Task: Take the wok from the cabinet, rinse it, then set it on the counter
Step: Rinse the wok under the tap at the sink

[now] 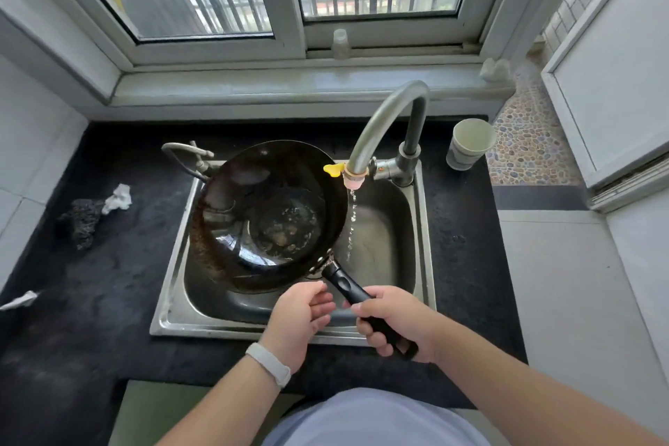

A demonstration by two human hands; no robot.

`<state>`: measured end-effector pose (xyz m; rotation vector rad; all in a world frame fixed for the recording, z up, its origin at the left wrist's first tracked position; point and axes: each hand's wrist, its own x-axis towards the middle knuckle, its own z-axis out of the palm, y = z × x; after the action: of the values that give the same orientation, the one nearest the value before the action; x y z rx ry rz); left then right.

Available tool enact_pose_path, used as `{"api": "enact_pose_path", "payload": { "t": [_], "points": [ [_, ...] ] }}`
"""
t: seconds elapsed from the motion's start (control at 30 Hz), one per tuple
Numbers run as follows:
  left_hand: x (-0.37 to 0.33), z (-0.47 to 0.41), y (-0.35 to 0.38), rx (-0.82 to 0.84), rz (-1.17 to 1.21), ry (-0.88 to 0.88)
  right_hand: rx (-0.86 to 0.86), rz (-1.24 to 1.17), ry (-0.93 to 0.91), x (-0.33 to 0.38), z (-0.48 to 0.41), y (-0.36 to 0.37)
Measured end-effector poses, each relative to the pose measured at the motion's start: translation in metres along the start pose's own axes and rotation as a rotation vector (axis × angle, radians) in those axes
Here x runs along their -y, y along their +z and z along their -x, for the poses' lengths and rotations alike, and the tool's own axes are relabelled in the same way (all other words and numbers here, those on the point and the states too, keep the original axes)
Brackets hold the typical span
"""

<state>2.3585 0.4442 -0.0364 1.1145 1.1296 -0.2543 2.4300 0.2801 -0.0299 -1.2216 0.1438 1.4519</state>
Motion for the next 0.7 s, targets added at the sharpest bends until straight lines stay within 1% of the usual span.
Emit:
{"api": "enact_pose_path", "payload": {
  "t": [0.07,0.13,0.2,0.3,0.37,0.47,0.57,0.6,0.7],
  "points": [
    [0.011,-0.001,0.004,0.136,0.045,-0.011,0.003,0.005,-0.003,0.0,0.0,0.0],
    [0.014,-0.001,0.008,0.273,0.168,0.005,0.007,0.009,-0.004,0.0,0.0,0.001],
    [0.01,-0.003,0.012,0.343,0.302,0.028,0.007,0.009,-0.004,-0.001,-0.001,0.002],
    [0.007,-0.012,0.019,0.329,0.452,0.044,0.003,-0.005,-0.01,-0.005,-0.003,0.003],
    [0.009,-0.016,0.02,0.32,0.505,0.053,-0.001,-0.011,-0.014,-0.009,-0.004,0.004],
    [0.012,-0.018,0.02,0.315,0.476,0.081,-0.013,0.009,0.011,-0.01,-0.006,0.004],
    [0.011,-0.021,0.024,0.289,0.433,0.105,-0.036,0.057,0.078,-0.001,-0.003,0.0],
    [0.011,-0.022,0.025,0.286,0.425,0.103,-0.048,0.098,0.108,0.004,-0.001,-0.001],
    [0.01,-0.021,0.027,0.299,0.451,0.077,-0.11,0.32,0.211,0.018,0.002,0.003]
  ]
}}
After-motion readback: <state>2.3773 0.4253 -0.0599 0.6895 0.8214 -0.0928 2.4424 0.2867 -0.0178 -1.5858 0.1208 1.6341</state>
